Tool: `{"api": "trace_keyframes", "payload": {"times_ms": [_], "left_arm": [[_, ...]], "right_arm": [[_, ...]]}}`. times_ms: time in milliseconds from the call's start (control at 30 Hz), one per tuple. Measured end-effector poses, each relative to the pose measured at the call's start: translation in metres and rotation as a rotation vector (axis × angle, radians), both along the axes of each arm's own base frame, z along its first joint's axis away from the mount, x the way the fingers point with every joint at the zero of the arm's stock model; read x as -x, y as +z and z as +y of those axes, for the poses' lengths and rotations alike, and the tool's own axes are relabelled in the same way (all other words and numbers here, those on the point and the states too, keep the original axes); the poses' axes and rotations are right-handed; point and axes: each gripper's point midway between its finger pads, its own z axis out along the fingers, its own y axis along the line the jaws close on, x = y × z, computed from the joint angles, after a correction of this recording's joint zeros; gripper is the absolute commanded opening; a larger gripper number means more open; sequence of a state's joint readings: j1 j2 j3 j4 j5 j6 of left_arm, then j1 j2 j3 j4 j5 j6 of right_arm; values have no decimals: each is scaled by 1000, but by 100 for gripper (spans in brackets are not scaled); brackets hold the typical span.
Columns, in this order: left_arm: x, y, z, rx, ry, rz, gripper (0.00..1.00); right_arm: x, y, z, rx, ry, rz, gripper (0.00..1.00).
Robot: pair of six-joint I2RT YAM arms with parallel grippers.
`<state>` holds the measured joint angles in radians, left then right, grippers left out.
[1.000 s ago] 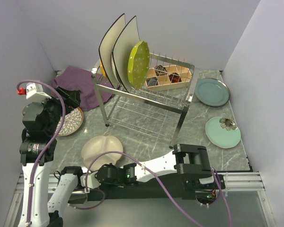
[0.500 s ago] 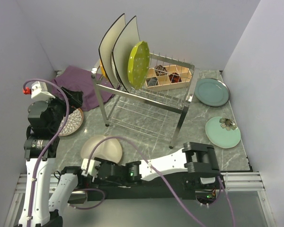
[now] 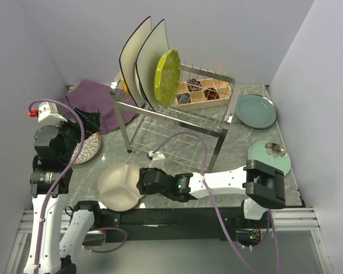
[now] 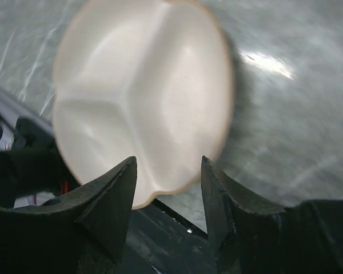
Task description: Unload the plates from the dish rack
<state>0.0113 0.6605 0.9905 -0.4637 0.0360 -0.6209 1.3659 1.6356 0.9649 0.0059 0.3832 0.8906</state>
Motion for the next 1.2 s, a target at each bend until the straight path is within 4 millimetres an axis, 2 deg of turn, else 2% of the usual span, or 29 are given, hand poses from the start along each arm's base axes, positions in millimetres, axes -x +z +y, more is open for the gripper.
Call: {"api": "trace_keyframes", "payload": {"times_ms": [133, 300, 500, 600, 733, 833, 1100, 1200], "left_arm": [[-1, -3, 0, 1, -1, 0, 99], [-4, -13, 0, 0, -1, 16, 99], [-5, -18, 0, -5, -2, 22, 100], [-5, -18, 0, -8, -2, 21, 99], [-5, -18, 0, -8, -2, 21, 99], [-5, -18, 0, -8, -2, 19, 99], [-5, -18, 0, -8, -1, 20, 99], [-5, -18, 0, -9, -1, 21, 99]], "right_arm": [[-11, -14, -16, -24, -147, 85, 53], [-27, -14, -16, -70, -253, 121, 48], [-33, -41, -14, -27, -294, 149, 46], [-35, -48, -10, -14, -297, 154, 43], [-35, -50, -5, -14, -294, 157, 22], [-35, -52, 0, -29, -288, 161, 15], [-30, -52, 29, -86, -242, 183, 6], [-30, -52, 42, -122, -232, 196, 5]]}}
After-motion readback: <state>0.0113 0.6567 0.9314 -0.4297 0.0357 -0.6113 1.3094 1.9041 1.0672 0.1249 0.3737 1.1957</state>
